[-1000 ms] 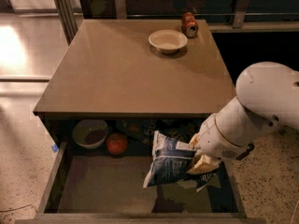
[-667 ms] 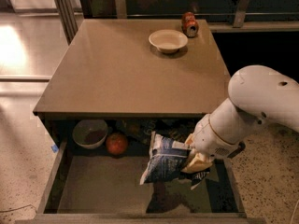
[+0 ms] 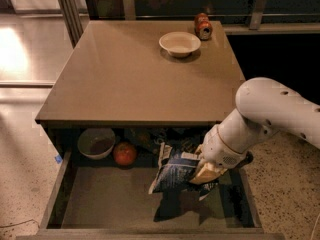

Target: Place blue chip bag into top drawer

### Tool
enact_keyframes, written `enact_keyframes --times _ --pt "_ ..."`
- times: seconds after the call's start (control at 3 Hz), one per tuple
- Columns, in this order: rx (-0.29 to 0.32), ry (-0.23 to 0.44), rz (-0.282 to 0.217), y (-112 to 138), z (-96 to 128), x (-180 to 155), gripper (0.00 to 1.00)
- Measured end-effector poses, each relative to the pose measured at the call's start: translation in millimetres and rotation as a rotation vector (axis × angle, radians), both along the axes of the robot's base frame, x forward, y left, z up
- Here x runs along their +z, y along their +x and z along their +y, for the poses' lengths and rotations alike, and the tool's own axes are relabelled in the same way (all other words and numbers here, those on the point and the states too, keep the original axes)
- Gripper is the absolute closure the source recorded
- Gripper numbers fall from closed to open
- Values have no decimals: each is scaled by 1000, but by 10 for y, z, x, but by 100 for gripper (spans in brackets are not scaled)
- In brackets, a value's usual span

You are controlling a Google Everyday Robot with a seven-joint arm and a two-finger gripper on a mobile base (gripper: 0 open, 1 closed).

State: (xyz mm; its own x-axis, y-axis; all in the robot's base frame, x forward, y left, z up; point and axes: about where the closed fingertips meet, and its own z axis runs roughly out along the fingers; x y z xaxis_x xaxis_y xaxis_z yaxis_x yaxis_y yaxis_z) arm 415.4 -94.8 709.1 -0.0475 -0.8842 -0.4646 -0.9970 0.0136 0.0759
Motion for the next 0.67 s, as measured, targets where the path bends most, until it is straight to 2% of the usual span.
enact_keyframes --times 0.67 --pt "-13 -9 73 -179 -129 -508 100"
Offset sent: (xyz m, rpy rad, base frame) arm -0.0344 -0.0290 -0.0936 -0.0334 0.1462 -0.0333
